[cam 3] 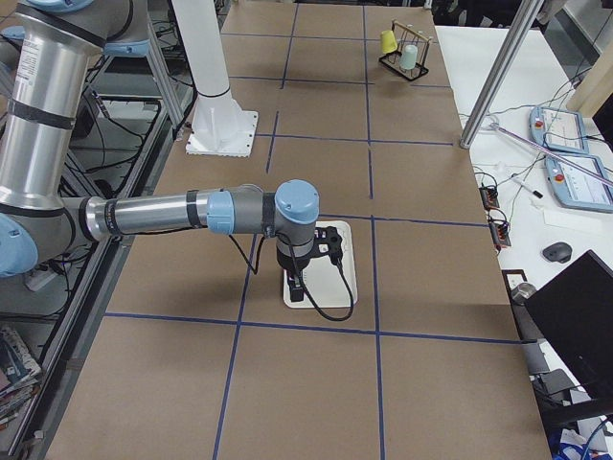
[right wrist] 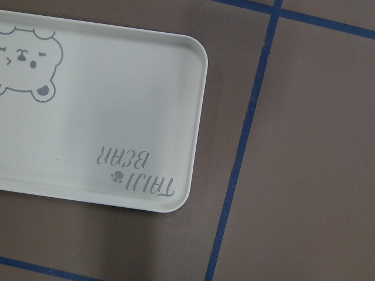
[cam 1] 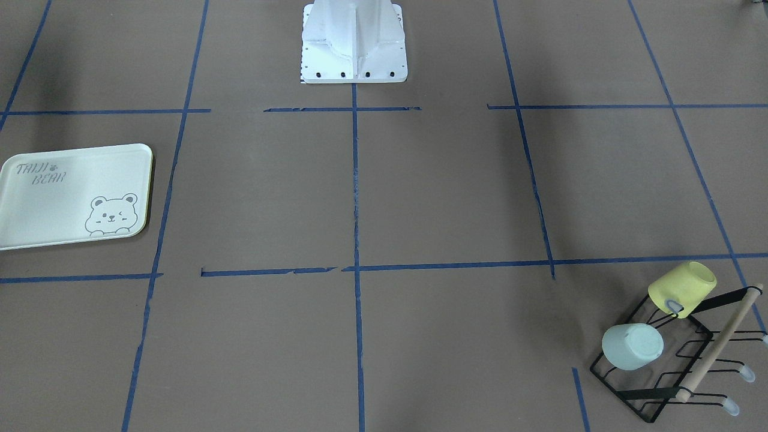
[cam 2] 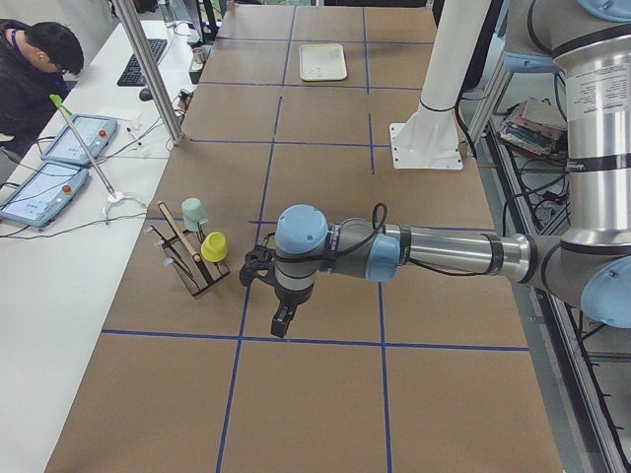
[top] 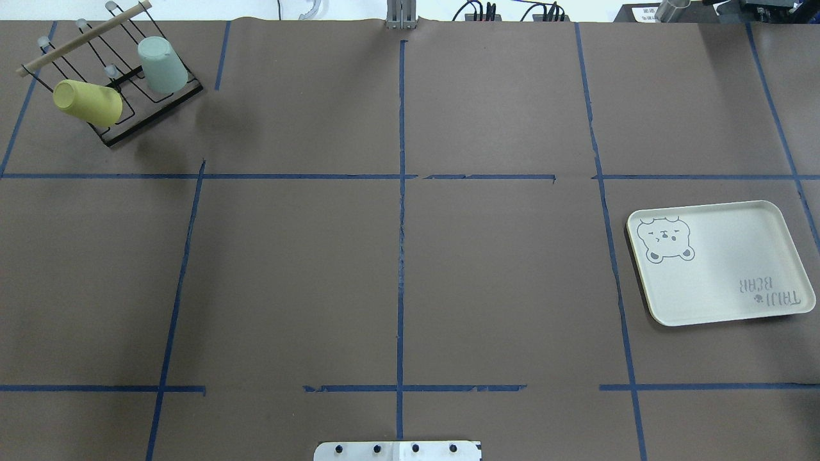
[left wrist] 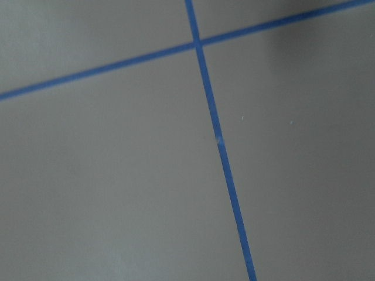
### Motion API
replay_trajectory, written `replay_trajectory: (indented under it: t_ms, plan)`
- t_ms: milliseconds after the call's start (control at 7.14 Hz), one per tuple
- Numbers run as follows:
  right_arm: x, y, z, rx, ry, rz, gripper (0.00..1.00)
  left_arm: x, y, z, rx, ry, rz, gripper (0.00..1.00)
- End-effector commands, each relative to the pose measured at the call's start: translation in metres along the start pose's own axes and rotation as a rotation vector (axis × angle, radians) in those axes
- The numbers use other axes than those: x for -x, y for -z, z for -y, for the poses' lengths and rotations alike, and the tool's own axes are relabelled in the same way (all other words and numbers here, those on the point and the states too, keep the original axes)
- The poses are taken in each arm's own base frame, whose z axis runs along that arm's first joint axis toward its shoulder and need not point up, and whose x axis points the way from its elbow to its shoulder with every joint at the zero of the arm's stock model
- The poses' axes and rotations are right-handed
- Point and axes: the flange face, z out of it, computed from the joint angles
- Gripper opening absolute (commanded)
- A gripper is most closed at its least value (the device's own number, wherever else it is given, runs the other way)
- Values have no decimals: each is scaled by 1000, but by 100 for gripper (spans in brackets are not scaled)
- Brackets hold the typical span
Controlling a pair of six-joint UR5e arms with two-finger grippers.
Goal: Left arm grabs green cup and hands to right arm on tray
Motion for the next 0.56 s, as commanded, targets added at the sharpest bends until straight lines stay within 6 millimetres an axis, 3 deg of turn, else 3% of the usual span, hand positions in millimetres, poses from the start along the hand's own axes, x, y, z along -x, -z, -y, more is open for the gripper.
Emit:
replay_trajectory:
  t_ms: [0,140,280,420]
  plan:
    - [1,1,1,-3,3,-1,100,-4,2,52,-39,124,-15,100]
    - [1,1,1,-3,3,-1,100,-7,2,61,-56,104,-17,100]
    - [1,1,1,-2,0,0,100,-36,4,83,-99,57,-36,100]
    - [1,1,1,-1,-1,0,100,-67,-2,113,-103,120,-66,100]
